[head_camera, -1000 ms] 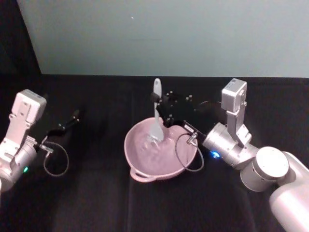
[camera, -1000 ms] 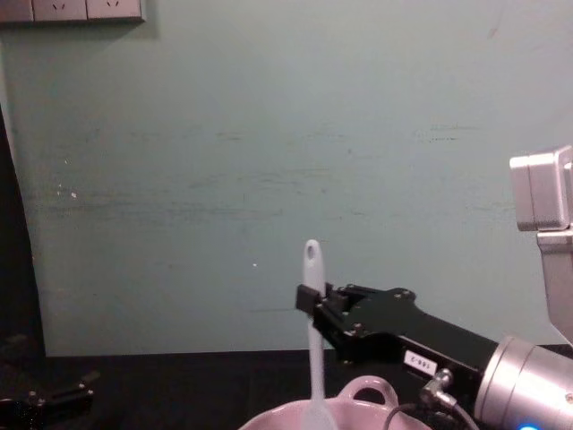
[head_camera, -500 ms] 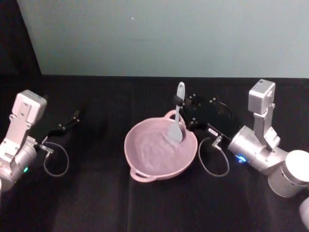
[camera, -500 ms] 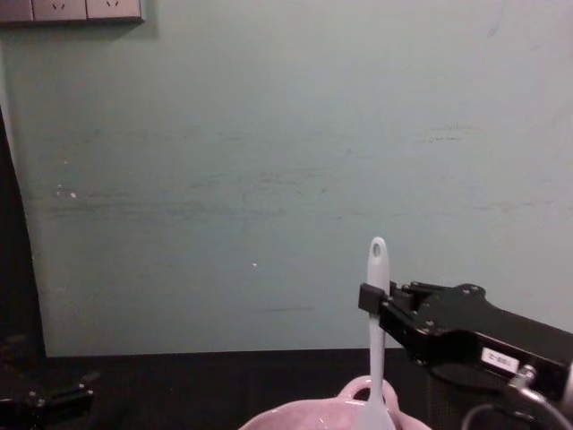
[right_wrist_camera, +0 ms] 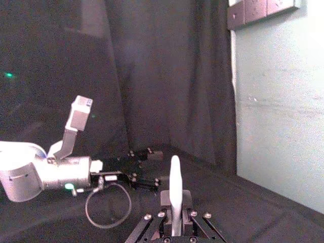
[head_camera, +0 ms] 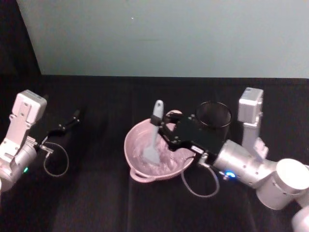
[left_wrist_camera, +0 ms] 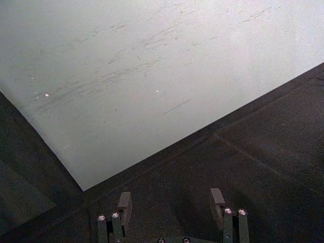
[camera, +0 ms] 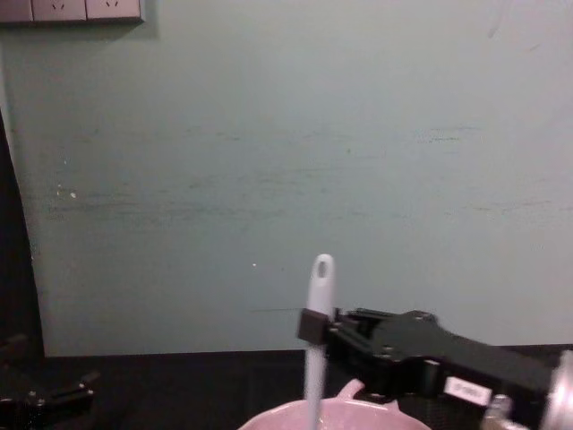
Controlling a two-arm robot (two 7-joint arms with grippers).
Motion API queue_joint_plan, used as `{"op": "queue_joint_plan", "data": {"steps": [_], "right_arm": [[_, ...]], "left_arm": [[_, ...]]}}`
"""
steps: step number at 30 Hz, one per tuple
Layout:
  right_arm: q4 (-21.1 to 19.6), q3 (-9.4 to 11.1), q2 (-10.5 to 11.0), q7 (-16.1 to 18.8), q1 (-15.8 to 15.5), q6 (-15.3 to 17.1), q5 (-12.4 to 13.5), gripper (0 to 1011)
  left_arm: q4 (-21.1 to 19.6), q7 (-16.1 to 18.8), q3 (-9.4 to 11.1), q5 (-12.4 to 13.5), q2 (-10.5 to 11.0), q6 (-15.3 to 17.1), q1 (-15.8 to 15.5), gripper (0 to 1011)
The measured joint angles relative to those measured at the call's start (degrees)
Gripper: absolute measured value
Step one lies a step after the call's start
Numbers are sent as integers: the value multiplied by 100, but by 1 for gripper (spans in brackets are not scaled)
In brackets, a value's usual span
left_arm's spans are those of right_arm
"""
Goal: Use the one hand to pick up the spoon and stir the clear water in the bowl.
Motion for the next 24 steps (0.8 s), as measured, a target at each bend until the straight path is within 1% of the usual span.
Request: {"op": "queue_joint_plan", "data": {"steps": [1, 4, 5, 7, 8, 11, 12, 14, 16, 19, 22, 23, 24], "right_arm": [[105, -62, -98, -4, 57, -103, -13, 111], [295, -123, -249, -64, 152, -313, -83, 111], [428, -140, -343, -129, 218, -453, -142, 112], [589, -145, -445, -211, 301, -607, -227, 111], [737, -140, -530, -299, 382, -739, -317, 112], [973, -118, -639, -429, 503, -893, -457, 111], [1124, -94, -697, -512, 581, -974, -544, 111], [1276, -55, -753, -592, 661, -1023, -623, 111], [1446, 20, -793, -720, 747, -1053, -716, 112], [1542, 125, -789, -867, 800, -1065, -815, 112], [1463, 224, -687, -956, 778, -1049, -910, 112], [1328, 263, -604, -993, 719, -993, -959, 112], [1328, 263, -604, -993, 719, -993, -959, 111]], "left_arm": [[0, 0, 0, 0, 0, 0, 0, 1011], [0, 0, 0, 0, 0, 0, 0, 1011], [0, 0, 0, 0, 0, 0, 0, 1011], [0, 0, 0, 0, 0, 0, 0, 1011], [0, 0, 0, 0, 0, 0, 0, 1011], [0, 0, 0, 0, 0, 0, 0, 1011], [0, 0, 0, 0, 0, 0, 0, 1011], [0, 0, 0, 0, 0, 0, 0, 1011], [0, 0, 0, 0, 0, 0, 0, 1011], [0, 0, 0, 0, 0, 0, 0, 1011], [0, 0, 0, 0, 0, 0, 0, 1011], [0, 0, 0, 0, 0, 0, 0, 1011], [0, 0, 0, 0, 0, 0, 0, 1011]]}}
